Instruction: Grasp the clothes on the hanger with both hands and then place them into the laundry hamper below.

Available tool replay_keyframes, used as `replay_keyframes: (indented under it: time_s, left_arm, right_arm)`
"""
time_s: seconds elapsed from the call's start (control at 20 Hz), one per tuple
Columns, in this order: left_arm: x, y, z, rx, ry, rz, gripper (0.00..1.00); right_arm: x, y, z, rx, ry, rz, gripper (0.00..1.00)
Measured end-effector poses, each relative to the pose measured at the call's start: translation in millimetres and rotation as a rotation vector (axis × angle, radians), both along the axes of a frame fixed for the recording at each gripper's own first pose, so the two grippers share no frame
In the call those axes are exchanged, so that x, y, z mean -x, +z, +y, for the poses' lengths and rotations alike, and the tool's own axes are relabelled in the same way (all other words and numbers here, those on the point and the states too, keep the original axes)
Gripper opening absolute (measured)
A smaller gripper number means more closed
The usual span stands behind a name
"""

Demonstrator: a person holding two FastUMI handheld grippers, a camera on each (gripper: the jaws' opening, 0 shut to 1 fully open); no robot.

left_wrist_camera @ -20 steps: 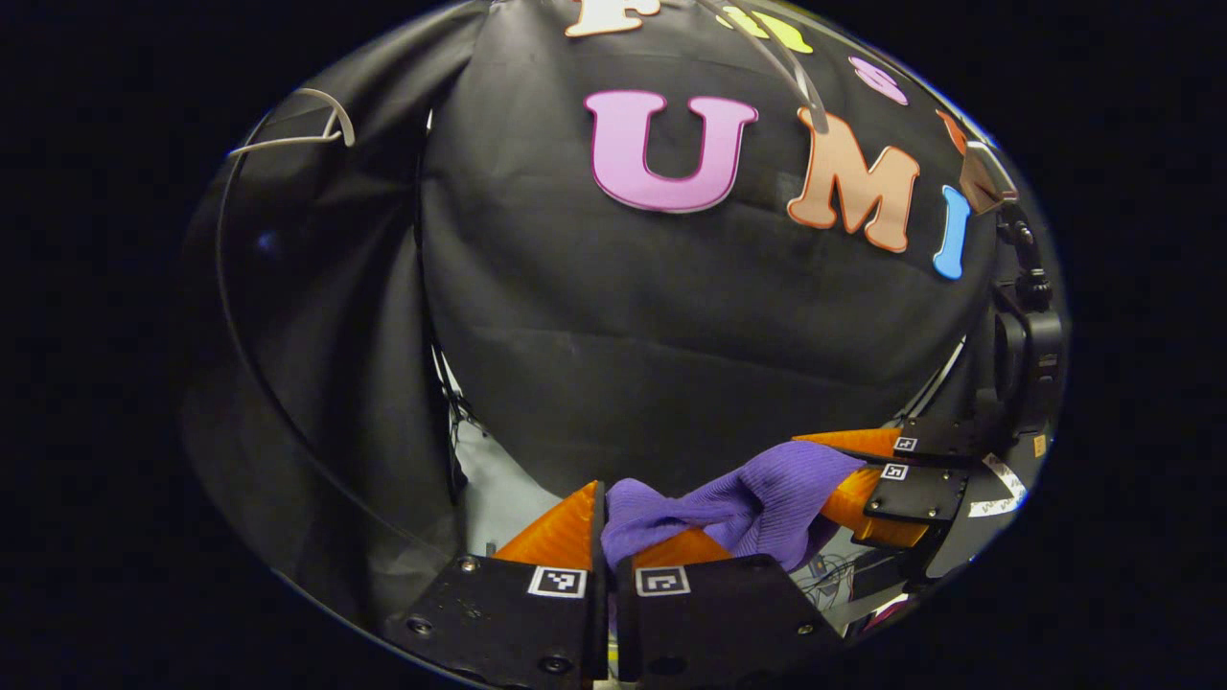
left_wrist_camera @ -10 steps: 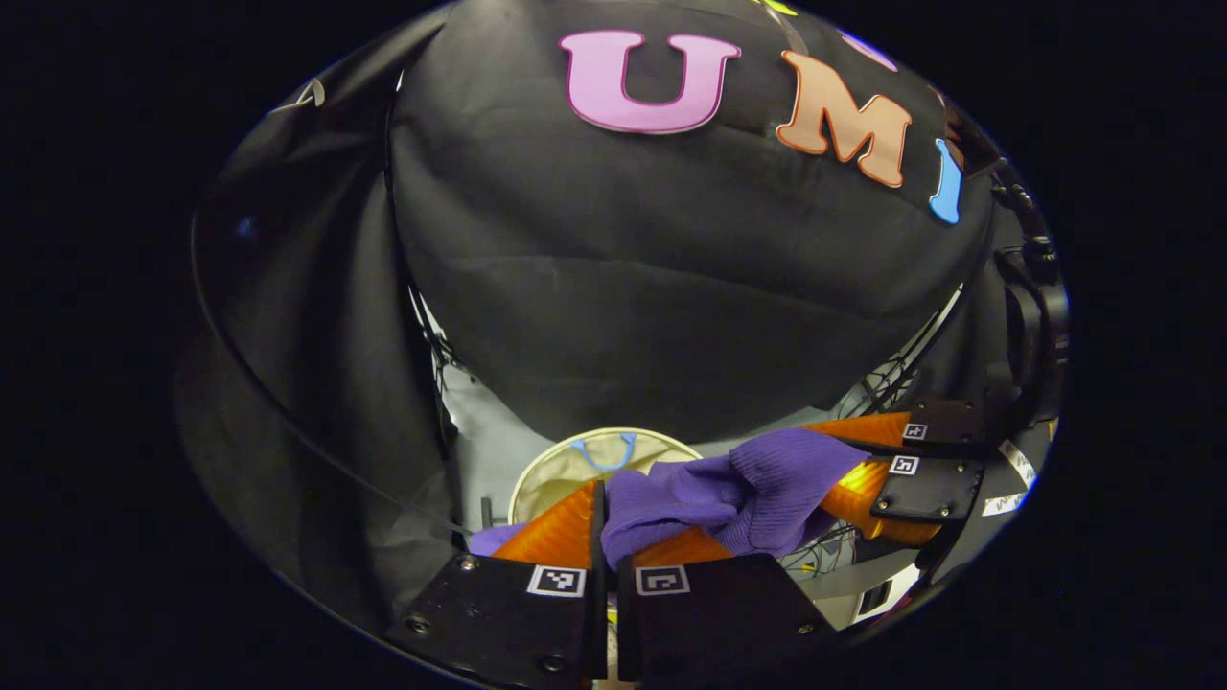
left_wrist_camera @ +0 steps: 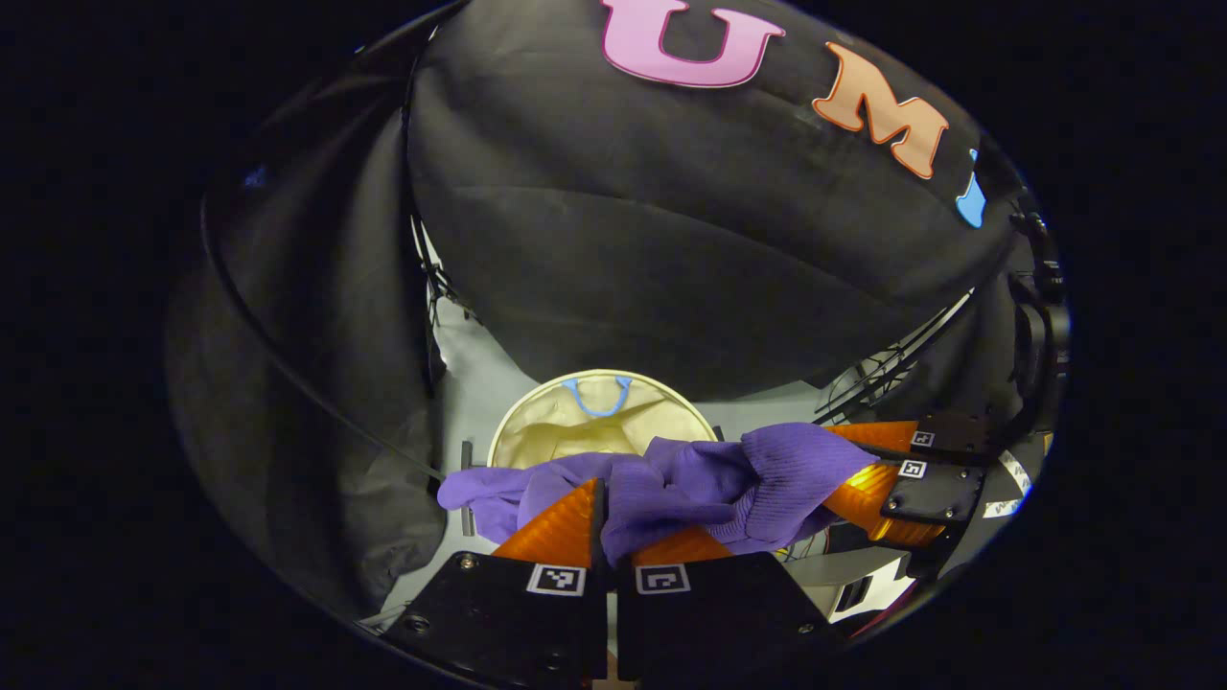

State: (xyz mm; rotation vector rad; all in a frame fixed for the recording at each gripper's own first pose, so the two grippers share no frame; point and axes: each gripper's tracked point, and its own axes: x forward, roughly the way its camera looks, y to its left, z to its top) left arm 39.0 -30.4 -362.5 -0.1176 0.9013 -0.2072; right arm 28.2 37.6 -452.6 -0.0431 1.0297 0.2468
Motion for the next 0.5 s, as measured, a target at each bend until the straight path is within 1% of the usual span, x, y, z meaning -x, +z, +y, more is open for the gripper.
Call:
replay_keyframes:
  time_s: [0.05,0.1,0.15,0.25,0.45,0.5]
  left_arm:
    - [2,-3,0,0.005,0.005,0.016,0.05]
    - [4,-7,0,0.011,0.01,0.032,0.05]
    - [8,-9,-1,0.02,0.011,0.048,0.06]
    - [10,-13,-2,0.032,0.011,0.062,0.09]
    - [14,-19,1,0.031,0.011,0.087,0.11]
    - [15,-23,1,0.028,0.012,0.097,0.11]
  right_arm:
    - [3,-2,0,0.001,0.001,0.011,0.07]
    - [5,-4,0,0.002,0.003,0.02,0.03]
    - [6,-6,1,0.006,0.003,0.028,0.07]
    - [9,-8,0,0.012,0.001,0.039,0.08]
    - [8,-14,2,0.006,-0.007,0.057,0.08]
    - [9,-15,2,0.003,-0.009,0.056,0.1]
